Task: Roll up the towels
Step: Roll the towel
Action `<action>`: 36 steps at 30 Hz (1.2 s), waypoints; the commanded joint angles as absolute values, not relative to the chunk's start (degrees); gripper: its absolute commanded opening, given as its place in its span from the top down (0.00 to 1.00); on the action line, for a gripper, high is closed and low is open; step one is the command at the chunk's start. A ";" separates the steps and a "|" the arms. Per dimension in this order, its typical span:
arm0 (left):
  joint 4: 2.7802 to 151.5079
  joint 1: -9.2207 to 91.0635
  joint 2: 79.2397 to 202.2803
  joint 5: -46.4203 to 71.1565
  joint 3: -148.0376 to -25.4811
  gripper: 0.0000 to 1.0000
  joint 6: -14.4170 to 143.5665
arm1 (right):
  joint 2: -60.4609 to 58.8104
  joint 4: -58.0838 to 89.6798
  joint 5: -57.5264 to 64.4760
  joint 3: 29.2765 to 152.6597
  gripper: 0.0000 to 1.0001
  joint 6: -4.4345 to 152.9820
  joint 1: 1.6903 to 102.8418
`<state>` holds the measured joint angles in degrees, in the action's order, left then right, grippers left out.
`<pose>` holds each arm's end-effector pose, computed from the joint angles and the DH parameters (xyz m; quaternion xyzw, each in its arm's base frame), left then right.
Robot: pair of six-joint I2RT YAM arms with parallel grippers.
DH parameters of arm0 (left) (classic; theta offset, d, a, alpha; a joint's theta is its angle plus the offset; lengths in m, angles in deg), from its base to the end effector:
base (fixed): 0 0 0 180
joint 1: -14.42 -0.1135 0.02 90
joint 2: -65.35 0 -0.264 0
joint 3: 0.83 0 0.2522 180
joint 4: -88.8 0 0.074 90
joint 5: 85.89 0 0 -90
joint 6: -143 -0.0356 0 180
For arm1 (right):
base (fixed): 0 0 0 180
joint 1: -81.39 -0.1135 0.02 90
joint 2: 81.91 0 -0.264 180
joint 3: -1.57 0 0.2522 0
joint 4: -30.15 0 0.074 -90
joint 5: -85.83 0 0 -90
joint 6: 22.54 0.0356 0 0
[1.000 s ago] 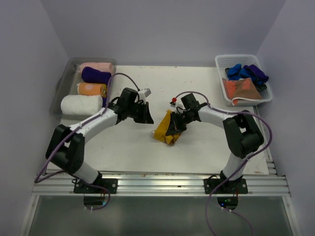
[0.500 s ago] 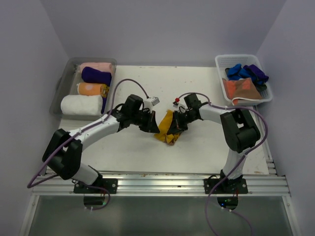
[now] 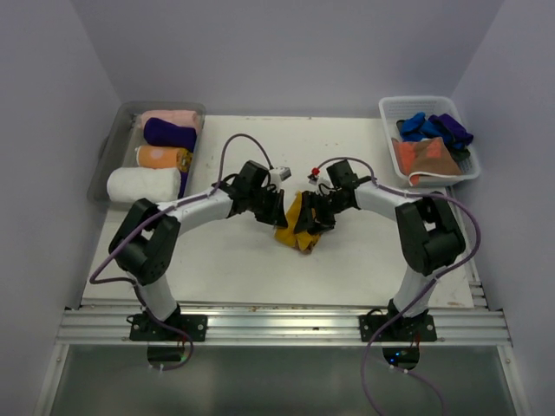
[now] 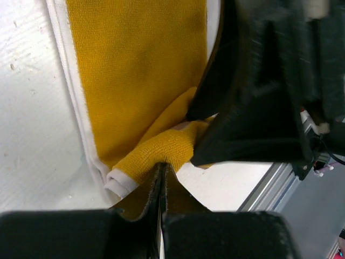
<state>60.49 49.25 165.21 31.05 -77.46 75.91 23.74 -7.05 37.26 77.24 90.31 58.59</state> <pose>0.2885 -0.2204 0.1913 0.1716 0.9053 -0.3473 0.1743 0.3123 0.1569 0.1489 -0.0696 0.9169 0.3914 0.0360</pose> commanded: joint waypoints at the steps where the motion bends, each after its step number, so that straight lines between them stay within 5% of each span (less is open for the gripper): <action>1: 63.00 48.96 167.48 31.44 -80.68 1.00 75.32 | 14.88 -11.89 26.71 77.74 0.39 85.57 58.28; 21: 67.04 46.50 173.64 34.69 -80.68 1.00 76.38 | 10.12 -7.69 1.20 73.61 0.27 76.07 45.09; 32: 67.39 46.41 172.40 35.22 -79.98 1.00 76.29 | 11.96 -1.19 3.30 70.79 0.35 77.56 45.18; 36: 67.48 46.41 172.41 35.22 -79.89 1.00 76.37 | 9.42 -1.45 3.13 69.74 0.60 78.62 45.27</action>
